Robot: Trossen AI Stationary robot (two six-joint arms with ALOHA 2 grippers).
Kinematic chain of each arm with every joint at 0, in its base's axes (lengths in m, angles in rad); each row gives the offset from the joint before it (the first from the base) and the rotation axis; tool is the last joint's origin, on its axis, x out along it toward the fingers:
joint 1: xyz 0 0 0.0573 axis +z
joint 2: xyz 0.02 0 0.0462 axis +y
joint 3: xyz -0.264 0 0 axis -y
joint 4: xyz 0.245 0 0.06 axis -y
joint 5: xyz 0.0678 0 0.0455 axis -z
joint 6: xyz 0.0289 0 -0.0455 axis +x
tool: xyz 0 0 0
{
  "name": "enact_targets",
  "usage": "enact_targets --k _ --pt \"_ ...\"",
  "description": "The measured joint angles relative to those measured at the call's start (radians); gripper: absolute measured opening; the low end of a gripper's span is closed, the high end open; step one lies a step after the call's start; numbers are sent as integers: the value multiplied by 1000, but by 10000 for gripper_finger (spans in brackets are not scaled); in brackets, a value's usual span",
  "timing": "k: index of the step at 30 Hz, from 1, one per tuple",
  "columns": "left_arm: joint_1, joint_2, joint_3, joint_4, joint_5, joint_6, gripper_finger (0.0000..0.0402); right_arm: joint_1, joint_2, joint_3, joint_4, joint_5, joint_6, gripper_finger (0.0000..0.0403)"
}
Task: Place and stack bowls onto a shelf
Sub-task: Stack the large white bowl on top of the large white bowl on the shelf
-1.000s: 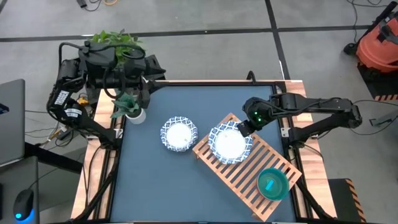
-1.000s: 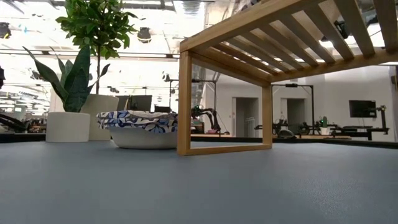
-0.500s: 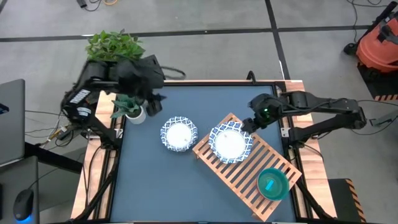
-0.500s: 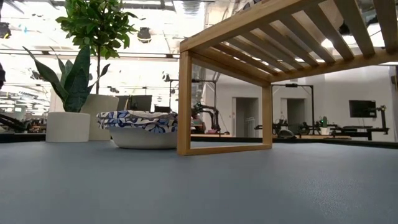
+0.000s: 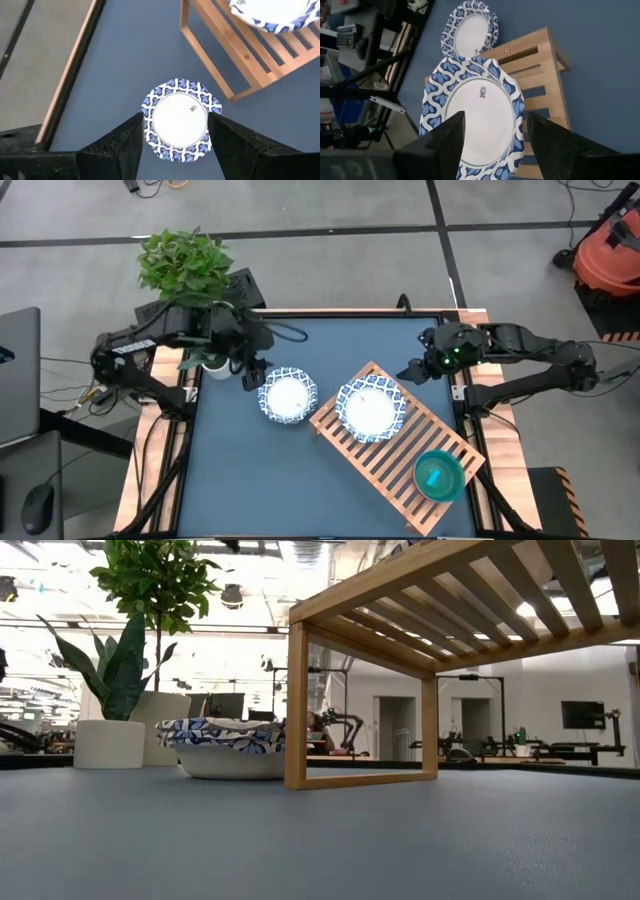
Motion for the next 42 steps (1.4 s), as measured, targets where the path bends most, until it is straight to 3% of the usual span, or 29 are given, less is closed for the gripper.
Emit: enact_targets --k 8,14,28,36,42 --pt "-56 -162 -489 288 4 6 203 -1 -19 0 -1 22 -64 240" --pt "-139 -176 -720 492 10 -11 203 -1 -19 0 -2 22 -108 240" --pt "-189 -62 -851 675 82 30 203 -1 -19 0 -9 22 -117 240" --pt "-189 -58 -858 710 85 122 203 -1 -19 0 -9 22 -117 240" --pt "-174 -58 -931 797 136 114 203 -1 -18 0 -9 22 -117 240"
